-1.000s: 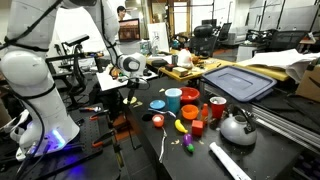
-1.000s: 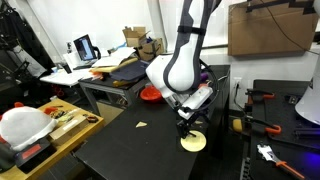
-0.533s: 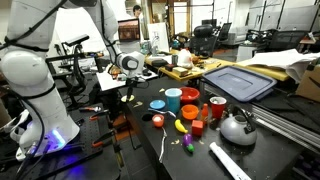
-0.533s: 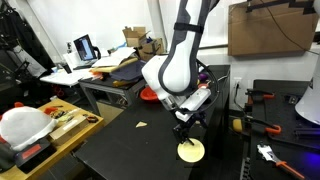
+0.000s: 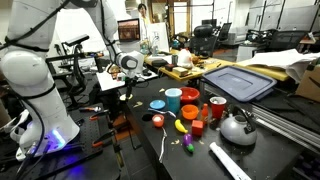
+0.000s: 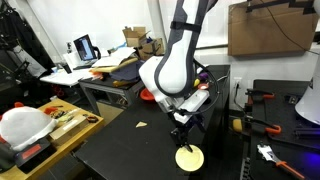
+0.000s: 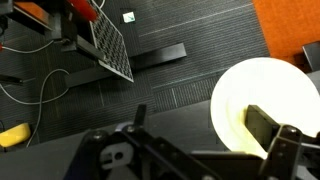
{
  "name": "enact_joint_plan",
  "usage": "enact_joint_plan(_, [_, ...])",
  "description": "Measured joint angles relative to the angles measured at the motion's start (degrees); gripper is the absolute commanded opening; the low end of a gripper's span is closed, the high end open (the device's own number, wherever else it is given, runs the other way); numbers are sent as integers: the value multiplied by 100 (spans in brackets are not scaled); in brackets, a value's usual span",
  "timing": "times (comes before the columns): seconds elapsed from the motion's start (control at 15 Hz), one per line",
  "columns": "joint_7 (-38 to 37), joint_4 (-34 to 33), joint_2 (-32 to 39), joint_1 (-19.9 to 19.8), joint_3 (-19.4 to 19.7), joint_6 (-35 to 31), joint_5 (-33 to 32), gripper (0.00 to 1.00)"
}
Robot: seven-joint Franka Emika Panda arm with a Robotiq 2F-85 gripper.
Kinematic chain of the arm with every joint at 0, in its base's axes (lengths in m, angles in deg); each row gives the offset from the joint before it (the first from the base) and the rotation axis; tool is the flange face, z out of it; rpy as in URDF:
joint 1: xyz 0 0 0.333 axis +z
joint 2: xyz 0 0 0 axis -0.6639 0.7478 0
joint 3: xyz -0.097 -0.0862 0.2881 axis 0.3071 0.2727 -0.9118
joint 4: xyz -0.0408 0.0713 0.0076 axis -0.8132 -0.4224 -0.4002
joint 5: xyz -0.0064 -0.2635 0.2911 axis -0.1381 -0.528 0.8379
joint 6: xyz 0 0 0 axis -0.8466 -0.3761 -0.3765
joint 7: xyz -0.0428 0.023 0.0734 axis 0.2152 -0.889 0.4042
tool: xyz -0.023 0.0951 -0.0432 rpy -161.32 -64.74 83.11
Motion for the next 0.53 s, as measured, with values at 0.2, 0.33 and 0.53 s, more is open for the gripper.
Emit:
enact_joint_plan(0.2, [110,-50,47,4,-74,0,51,100])
enact_joint_plan(0.33, [155,-91,78,20,-116,0,72,100])
enact_joint_plan(0.53, [238,-150,114,67,-158,0,119,100])
